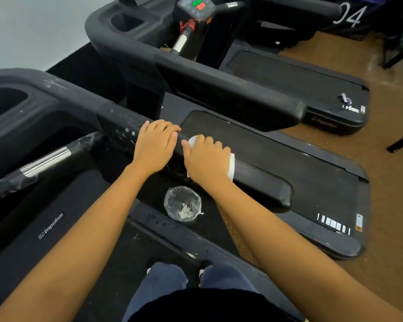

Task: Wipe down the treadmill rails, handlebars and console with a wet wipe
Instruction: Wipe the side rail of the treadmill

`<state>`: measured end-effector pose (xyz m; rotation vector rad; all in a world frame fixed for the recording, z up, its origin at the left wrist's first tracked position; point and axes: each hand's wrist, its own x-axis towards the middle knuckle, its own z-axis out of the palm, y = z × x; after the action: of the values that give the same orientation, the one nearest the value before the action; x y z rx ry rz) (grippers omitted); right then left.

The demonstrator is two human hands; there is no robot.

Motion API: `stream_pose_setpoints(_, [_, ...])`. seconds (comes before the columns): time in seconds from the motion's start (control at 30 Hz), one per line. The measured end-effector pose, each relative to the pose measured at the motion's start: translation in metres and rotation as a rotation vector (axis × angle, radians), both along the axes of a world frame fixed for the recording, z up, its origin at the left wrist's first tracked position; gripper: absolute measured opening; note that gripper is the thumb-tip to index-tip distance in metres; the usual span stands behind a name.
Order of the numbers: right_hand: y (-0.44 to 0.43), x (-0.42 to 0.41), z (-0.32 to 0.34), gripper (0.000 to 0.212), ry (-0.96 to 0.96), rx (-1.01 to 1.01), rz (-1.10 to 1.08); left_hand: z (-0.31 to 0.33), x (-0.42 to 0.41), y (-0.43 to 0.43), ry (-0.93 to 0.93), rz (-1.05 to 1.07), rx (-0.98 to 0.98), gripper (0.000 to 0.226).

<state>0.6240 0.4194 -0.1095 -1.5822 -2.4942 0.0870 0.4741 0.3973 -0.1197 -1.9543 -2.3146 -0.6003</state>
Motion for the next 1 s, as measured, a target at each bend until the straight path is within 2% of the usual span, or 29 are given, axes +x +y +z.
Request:
stream_pose_setpoints(0.1, [-0.006,0.027,-0.004,0.051,-0.004,0.071,0.046,0.0,-0.001,-0.001,-0.008,-0.012,0.005,0.039])
stream_pose_setpoints(0.17, [-0.015,0.041,-0.006,0.052,-0.033,0.122,-0.005,0.0,0.0,-0.002,-0.016,-0.016,0.012,0.039])
stream_pose_setpoints(0.3, [-0.014,0.001,0.005,0.057,-0.064,0.05,-0.112,-0.003,-0.001,-0.001,-0.034,-0.014,0.041,0.037])
stream_pose_setpoints(0.43, [0.0,-0.032,0.003,0.054,-0.013,-0.001,0.053,-0.001,-0.007,-0.001,-0.178,0.009,0.124,0.036])
stream_pose_setpoints(0.53, [0.0,-0.003,-0.004,0.059,-0.006,0.012,0.165,-0.002,-0.013,-0.008,-0.129,0.009,0.109,0.037])
stream_pose_setpoints(0.63, [-0.011,0.016,-0.012,0.061,-0.059,0.093,0.112,0.002,-0.027,-0.009,-0.113,0.055,0.096,0.038])
stream_pose_setpoints(0.7, [-0.008,-0.001,-0.012,0.061,-0.088,0.107,0.083,0.006,-0.042,-0.004,-0.116,0.117,0.09,0.04])
stream_pose_setpoints(0.83, [0.008,-0.068,-0.003,0.061,-0.057,0.029,0.238,0.009,-0.076,0.008,-0.102,0.221,-0.021,0.043])
stream_pose_setpoints(0.9, [0.016,-0.092,0.0,0.062,-0.05,-0.039,0.283,0.008,-0.091,0.01,-0.08,0.222,-0.083,0.044])
stream_pose_setpoints(1.0, [0.017,-0.083,0.001,0.062,-0.066,-0.012,0.343,0.01,-0.104,0.008,-0.057,0.18,-0.116,0.044])
